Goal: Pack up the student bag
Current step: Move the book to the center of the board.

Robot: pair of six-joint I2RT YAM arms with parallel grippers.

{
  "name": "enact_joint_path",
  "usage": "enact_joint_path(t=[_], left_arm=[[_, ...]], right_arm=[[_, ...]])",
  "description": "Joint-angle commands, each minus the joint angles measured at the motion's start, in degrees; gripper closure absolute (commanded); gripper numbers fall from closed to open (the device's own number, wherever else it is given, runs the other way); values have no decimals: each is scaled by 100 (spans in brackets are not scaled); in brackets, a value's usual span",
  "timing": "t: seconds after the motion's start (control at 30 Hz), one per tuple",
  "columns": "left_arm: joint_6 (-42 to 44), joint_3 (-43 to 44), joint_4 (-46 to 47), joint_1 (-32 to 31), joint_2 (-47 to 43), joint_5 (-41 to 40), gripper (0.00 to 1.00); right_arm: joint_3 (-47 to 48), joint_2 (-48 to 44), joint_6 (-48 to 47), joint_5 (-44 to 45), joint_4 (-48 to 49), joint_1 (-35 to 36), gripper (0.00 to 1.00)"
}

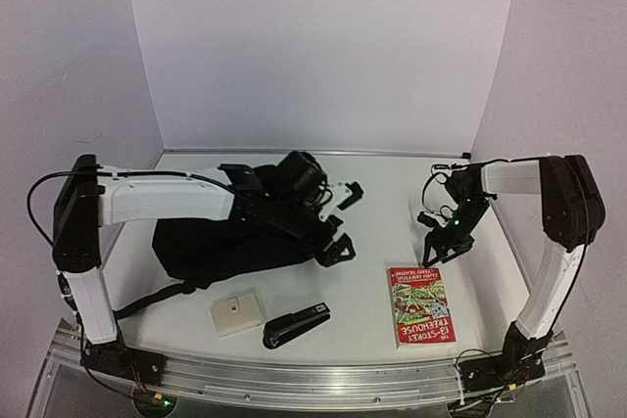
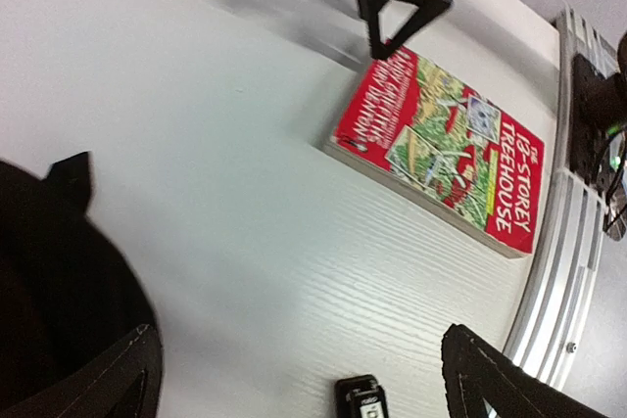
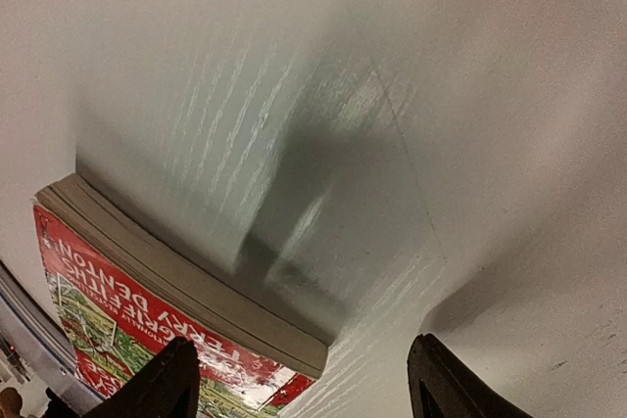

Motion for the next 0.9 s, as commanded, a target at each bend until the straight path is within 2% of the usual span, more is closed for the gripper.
enact_joint_path(t=[0.0,0.23,0.37,0.57,0.87], left_arm=[[517,713,22,-621,692,204,0],[733,1987,-180,-1405,1913,268,0],[851,2488,-232,-1689,2366,322,0],[934,3117,-431,-1865,2931,351,0],[1169,3908,-915,-1971,3813,-103,0]], right_arm=[[125,204,-323,-129,-367,22,27],[59,293,-400,-19,-424,19,27],[-26,128,-477,167,-495,16,24],[-135,-70,-506,209,-549,12,21],[53,-189,-403,94,-635,-35,18]])
